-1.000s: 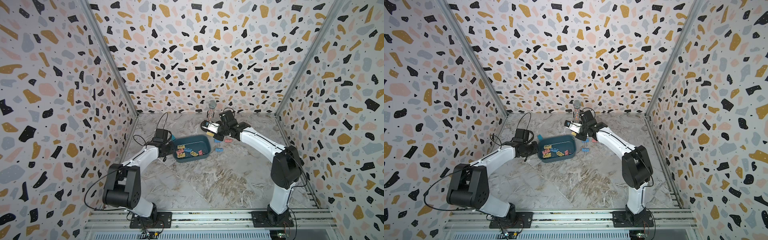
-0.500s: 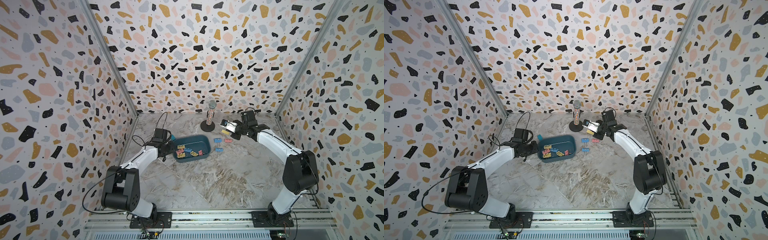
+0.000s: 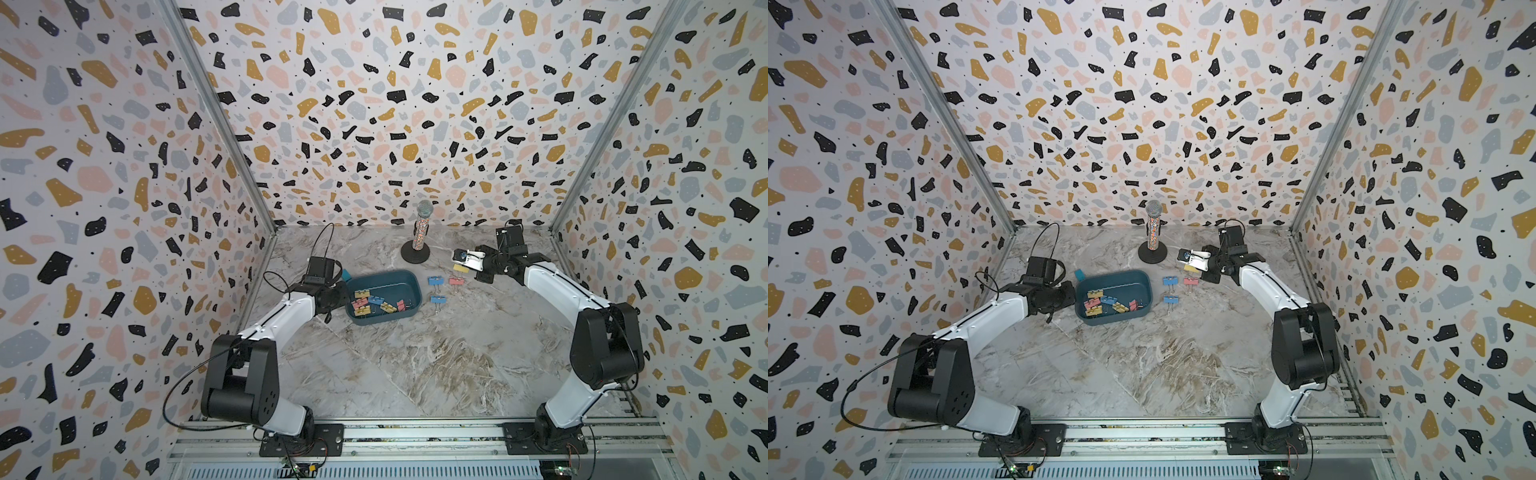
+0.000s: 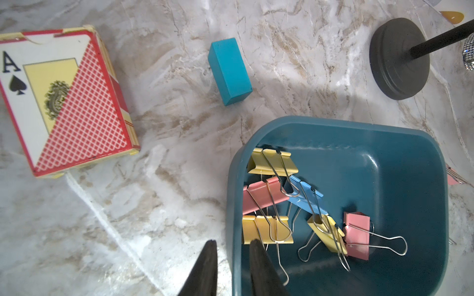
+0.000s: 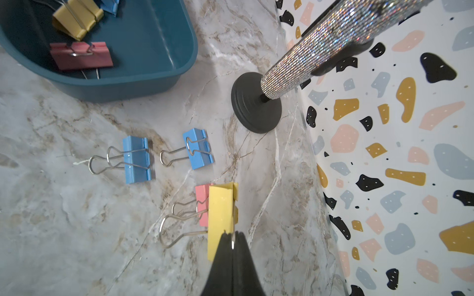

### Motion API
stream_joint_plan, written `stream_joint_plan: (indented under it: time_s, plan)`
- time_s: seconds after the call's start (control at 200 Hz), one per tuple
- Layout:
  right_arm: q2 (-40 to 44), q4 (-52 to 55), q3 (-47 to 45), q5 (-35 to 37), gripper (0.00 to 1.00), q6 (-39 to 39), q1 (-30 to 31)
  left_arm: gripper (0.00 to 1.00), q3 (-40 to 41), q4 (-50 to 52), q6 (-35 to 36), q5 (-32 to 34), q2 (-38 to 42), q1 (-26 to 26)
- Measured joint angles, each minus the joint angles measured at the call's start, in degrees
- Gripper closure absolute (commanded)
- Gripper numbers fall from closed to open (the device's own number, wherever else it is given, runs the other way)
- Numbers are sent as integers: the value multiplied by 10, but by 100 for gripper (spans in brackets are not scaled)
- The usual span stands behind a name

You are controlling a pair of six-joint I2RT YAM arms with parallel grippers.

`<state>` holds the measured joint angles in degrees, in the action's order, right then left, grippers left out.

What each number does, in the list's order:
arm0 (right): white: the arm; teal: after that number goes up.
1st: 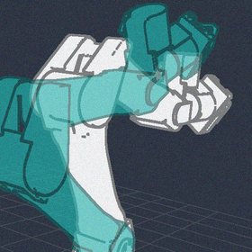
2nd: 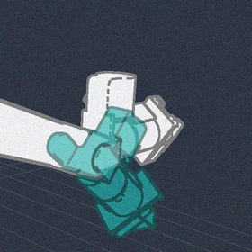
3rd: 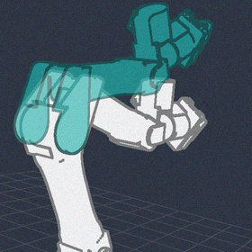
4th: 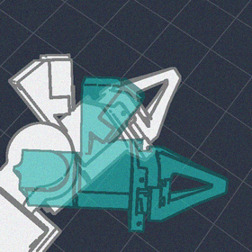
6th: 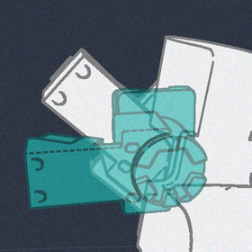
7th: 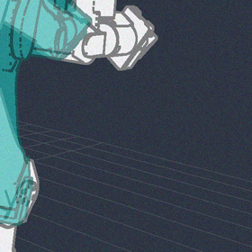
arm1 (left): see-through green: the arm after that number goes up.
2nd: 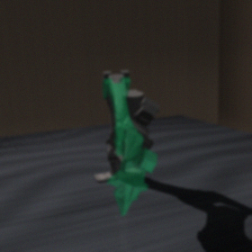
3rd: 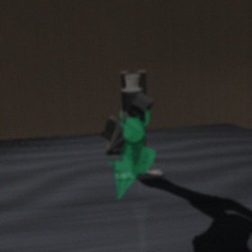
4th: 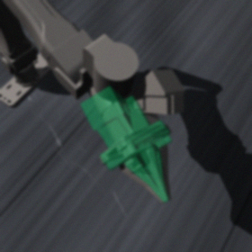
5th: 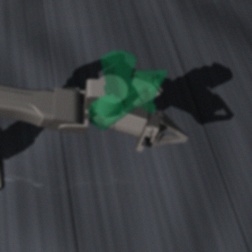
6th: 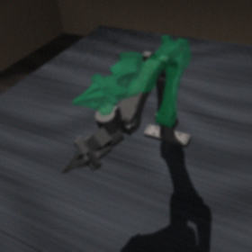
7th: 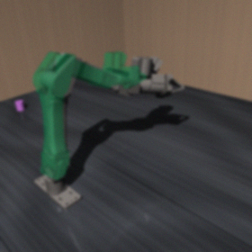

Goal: Take out the binder clips from the storage box
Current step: Place the binder clip at the center of the board.

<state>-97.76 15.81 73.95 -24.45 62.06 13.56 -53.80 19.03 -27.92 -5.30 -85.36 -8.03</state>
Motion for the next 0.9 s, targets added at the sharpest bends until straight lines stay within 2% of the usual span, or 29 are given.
stream_joint_plan:
  time_s: [0.37, 0.901]
  plan:
    - [2, -26, -65, -7, 100, 34, -31, 74, 7, -3, -5, -4, 6, 0]
    - [-4, -40, -67, -31, 100, 101, -66, 74, 22, -3, -14, -8, 11, 0]
